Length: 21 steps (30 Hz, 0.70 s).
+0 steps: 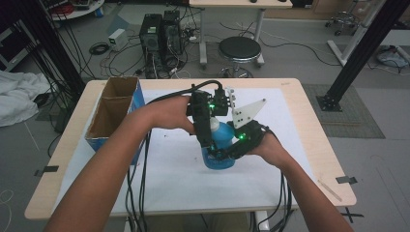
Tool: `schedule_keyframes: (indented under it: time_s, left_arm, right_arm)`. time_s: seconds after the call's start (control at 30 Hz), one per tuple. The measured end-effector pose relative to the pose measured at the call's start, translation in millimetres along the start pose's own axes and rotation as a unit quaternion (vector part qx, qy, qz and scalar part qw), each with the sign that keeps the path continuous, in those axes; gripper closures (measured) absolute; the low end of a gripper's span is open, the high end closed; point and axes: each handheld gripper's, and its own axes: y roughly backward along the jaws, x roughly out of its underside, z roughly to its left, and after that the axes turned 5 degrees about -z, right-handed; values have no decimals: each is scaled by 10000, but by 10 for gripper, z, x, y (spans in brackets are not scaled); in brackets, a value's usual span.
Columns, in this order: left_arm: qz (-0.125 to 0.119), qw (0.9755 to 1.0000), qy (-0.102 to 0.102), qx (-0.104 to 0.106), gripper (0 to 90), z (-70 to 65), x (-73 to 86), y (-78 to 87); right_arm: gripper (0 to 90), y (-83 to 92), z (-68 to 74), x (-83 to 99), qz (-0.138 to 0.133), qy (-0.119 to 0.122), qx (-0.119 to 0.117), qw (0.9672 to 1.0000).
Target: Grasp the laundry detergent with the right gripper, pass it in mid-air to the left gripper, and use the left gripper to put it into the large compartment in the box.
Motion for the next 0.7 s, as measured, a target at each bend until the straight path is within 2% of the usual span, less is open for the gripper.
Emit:
schedule_keyframes:
  time_s: [0.33, 0.37, 0.4, 0.6, 0.7]
  left_arm:
    - [56, 9999, -89, -29, 37, 13, -9, -33]
    - [39, 9999, -116, -3, 56, 13, -9, -32]
    - [32, 9999, -165, 33, 124, 11, -11, -32]
    - [64, 9998, -180, 2, 126, 12, -19, -46]
    - [67, 9998, -190, 4, 159, 13, -15, -48]
  right_arm:
    - [444, -7, -1, -4, 35, -31, -21, 10000]
    - [444, -6, 1, -5, 36, -32, -22, 10000]
    - [444, -6, 2, -7, 27, -26, -24, 10000]
    - [444, -6, 7, -8, 44, -41, -24, 10000]
    - [444, -6, 5, -10, 28, -19, -21, 10000]
